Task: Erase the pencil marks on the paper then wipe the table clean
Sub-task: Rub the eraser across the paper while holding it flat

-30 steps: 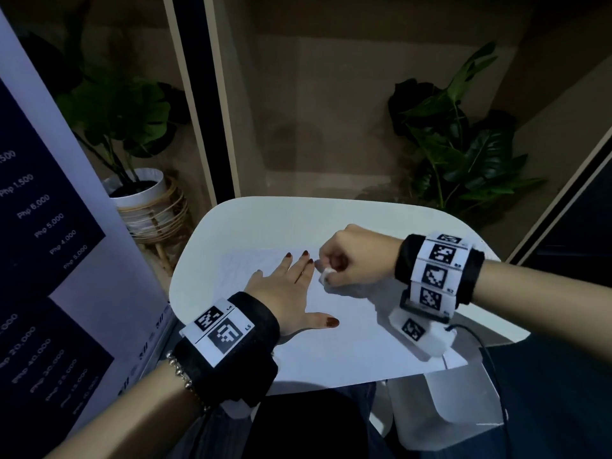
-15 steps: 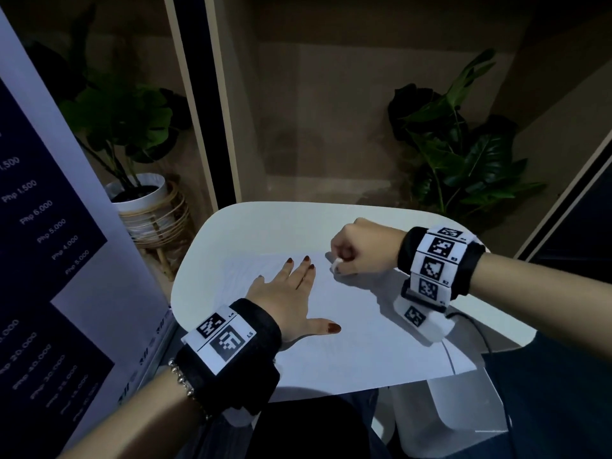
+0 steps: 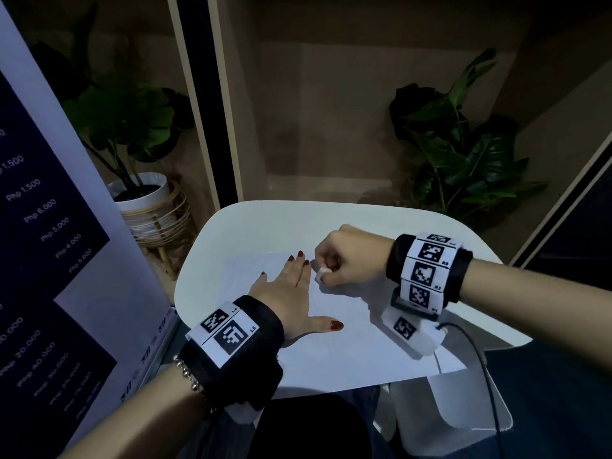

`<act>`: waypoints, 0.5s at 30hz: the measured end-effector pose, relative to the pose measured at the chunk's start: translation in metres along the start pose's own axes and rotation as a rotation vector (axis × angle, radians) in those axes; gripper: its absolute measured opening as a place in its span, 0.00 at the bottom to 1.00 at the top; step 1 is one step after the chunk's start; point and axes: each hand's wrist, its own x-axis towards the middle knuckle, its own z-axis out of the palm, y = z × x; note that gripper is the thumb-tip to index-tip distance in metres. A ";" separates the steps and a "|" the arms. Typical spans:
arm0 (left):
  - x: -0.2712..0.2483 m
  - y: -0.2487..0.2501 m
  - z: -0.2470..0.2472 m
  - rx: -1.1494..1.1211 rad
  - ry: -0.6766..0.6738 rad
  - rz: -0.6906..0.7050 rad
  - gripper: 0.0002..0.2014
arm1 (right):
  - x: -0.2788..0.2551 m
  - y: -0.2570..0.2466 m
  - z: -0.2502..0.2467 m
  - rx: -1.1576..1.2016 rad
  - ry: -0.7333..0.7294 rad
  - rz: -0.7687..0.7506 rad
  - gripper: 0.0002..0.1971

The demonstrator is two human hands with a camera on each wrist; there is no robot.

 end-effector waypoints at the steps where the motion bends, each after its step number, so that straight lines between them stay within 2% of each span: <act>1: 0.000 0.000 -0.001 0.002 -0.005 -0.002 0.54 | 0.000 0.004 -0.001 -0.003 0.001 0.023 0.09; 5: 0.000 0.002 -0.002 0.009 -0.012 -0.012 0.54 | 0.004 0.019 -0.017 -0.134 0.022 0.124 0.10; 11: 0.003 -0.002 0.002 -0.031 0.016 0.006 0.55 | 0.002 -0.014 -0.001 -0.057 -0.013 -0.062 0.07; 15: 0.001 0.001 0.001 -0.013 -0.002 -0.004 0.54 | 0.000 0.012 -0.009 -0.048 -0.011 0.063 0.09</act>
